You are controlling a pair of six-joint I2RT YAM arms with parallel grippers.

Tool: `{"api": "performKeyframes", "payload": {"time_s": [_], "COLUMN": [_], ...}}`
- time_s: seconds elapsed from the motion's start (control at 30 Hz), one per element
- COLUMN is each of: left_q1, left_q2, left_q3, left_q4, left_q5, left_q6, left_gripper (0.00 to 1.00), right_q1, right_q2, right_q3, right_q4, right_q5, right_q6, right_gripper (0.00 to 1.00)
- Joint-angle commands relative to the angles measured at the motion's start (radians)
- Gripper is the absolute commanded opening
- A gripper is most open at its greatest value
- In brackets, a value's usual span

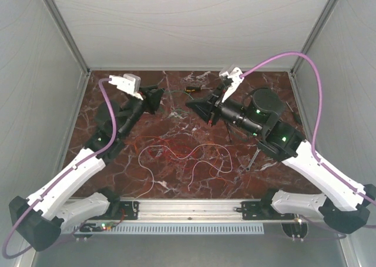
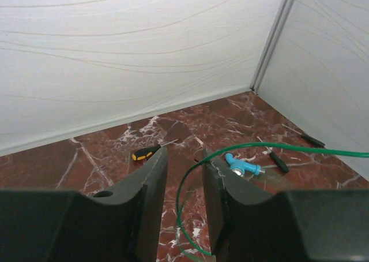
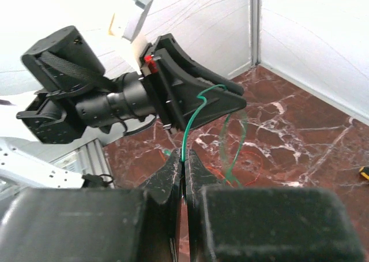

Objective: Zip-tie the wires
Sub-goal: Straighten the cable at the center of the board.

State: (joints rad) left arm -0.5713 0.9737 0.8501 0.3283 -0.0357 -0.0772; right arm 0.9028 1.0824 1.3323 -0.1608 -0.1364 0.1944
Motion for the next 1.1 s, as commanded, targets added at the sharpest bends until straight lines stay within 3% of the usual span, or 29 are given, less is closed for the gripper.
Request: {"api": "performKeyframes", "payload": {"time_s": [0.0,0.5,0.87,0.93,1.07], "left_q1": [-0.004,-0.004,-0.002,-0.002,0.002], "left_q2": [-0.011,0.062,0.131,0.131,0.107], "left_q3": [0.042,0.073,0.097,0.094,0.090], "left_q4": [0.029,-0.014,-0.045,-0.042,-0.025], "left_q5": [-0.094,-0.183,-0.120,-0.070,0.212], "left_q6": [0.008,0.062,0.037,0.029,0.054], "left_gripper": [0.31,0.35,0.44,0.50,0.75], "right_q1": [0.008,0.008,0.008,0.008,0.008], "right_q2": [-0.059,-0.180,-0.247,-0.244,-0.225], "right_q3": [0.008,0.121,0.236,0.253,0.297], "right_q4": [-0.029,-0.121,-0.105,-0.098,-0.070], "right_q5": [-0.035,0.062,0.078,0.079,0.095], "right_q6": [0.044,0.016,-0.015,-0.020,-0.032], "right_gripper": [0.00,0.00,0.00,0.00,0.00]}}
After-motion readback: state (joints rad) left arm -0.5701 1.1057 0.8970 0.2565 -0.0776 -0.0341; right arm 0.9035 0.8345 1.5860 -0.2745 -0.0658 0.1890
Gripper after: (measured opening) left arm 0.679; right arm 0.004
